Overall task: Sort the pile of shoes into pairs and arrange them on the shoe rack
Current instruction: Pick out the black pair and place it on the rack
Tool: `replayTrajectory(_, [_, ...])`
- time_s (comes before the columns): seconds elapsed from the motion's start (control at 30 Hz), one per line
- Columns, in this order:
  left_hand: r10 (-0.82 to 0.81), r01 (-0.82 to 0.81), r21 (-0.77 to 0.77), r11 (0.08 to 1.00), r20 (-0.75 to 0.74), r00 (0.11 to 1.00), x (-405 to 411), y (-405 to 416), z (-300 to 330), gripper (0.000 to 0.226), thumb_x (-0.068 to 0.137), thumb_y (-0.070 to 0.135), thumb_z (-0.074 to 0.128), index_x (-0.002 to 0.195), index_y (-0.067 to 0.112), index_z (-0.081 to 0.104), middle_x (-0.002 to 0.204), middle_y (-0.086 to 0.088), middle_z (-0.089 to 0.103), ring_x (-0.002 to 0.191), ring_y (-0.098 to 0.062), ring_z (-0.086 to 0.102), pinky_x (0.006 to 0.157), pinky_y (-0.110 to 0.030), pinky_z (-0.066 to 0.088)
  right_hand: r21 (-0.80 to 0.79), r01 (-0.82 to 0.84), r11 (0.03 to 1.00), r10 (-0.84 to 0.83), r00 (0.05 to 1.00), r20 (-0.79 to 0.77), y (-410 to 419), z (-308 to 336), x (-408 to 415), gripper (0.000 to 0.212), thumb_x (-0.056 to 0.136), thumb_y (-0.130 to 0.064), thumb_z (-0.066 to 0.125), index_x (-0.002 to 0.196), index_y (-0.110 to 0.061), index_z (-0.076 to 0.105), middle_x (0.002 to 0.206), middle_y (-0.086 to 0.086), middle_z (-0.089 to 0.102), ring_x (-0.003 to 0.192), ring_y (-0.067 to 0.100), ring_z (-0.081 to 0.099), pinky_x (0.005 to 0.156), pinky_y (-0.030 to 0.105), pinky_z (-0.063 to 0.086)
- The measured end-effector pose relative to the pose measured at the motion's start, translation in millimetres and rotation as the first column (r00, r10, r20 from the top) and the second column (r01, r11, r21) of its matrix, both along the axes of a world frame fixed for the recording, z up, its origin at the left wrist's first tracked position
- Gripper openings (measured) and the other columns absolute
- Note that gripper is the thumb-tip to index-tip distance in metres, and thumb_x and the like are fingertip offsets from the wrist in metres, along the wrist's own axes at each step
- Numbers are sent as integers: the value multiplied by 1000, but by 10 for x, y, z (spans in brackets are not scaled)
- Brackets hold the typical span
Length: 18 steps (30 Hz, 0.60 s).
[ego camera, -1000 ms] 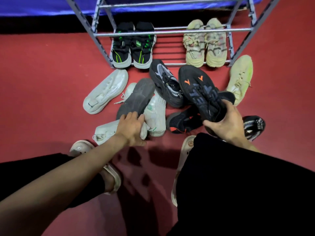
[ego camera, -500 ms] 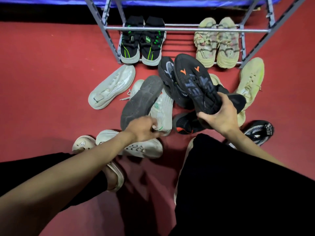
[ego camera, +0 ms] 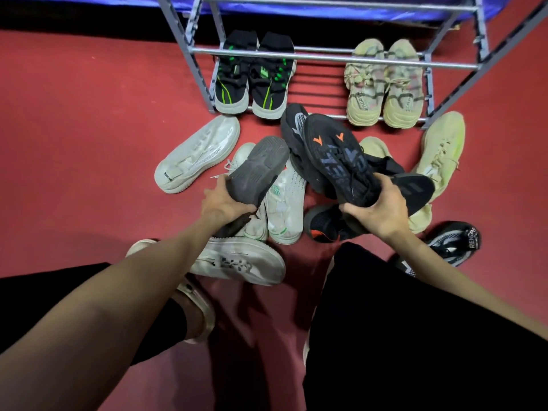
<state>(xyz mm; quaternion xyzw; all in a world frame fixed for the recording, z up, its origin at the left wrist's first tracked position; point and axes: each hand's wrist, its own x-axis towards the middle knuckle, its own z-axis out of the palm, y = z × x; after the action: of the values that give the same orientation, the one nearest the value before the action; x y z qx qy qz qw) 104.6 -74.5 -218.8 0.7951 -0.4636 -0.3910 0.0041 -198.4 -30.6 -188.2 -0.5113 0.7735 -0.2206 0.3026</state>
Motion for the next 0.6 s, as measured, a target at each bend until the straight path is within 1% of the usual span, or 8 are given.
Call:
replayTrajectory(0.1, [-66,73,-76,994,92,994,183,-61,147,100,43,72,68,135,49,38,134,-4,54,123,-30,55,107,-49,44,58,35,998,-38,998,48,-54,20,-26,85,53,-46,80,128,-17,51,120,5,66,114,21,60,90,21,39])
replayTrajectory(0.17, [-65,67,-104,992,25,998,292,-144,296,86,48,74,65,128,46,53,123,5,65,112,-21,63,99,-40,51,78,59,995,-64,996,67,-78,54,-27,82,54,-46,82,125,-16,54,119,2,68,112,19,61,87,18,38])
replayTrajectory(0.2, [-32,27,-93,995,-61,998,320,-190,382,74,51,72,64,117,40,63,113,7,70,99,-15,66,87,-32,53,87,70,994,-76,995,70,-91,74,-17,80,55,-45,83,124,-15,55,119,2,68,112,19,61,87,18,38])
replayTrajectory(0.27, [89,-79,45,996,-298,950,333,-267,566,53,59,70,59,88,27,71,87,3,69,68,-11,62,61,-25,47,95,85,992,-92,994,64,-115,117,19,79,56,-45,83,123,-12,57,119,5,68,113,21,62,91,23,41])
replayTrajectory(0.37, [363,-138,402,905,-561,744,375,-272,808,48,67,65,59,69,19,75,68,-4,66,51,-17,63,51,-22,50,83,127,988,-132,990,58,-158,221,90,72,56,-46,80,118,-12,62,115,6,71,110,23,64,95,31,47])
replayTrajectory(0.47, [425,-30,546,838,-616,663,456,-209,949,52,57,62,70,71,12,78,72,-9,71,57,-26,69,52,-32,55,58,153,987,-156,987,46,-155,353,118,70,55,-48,77,116,-16,64,113,4,71,108,22,65,92,30,48])
replayTrajectory(0.53, [428,43,616,787,-594,681,474,-161,1027,63,44,62,77,75,7,79,76,-14,73,61,-32,71,51,-34,57,27,147,989,-148,988,35,-119,430,114,71,55,-48,75,117,-18,62,113,2,71,106,22,65,89,28,47])
replayTrajectory(0.6, [405,76,656,751,-549,731,459,-130,1090,73,41,66,77,80,4,77,79,-15,72,61,-34,71,52,-32,57,-11,146,989,-146,989,37,-82,501,104,69,54,-47,76,116,-19,62,108,0,71,102,20,66,83,25,44])
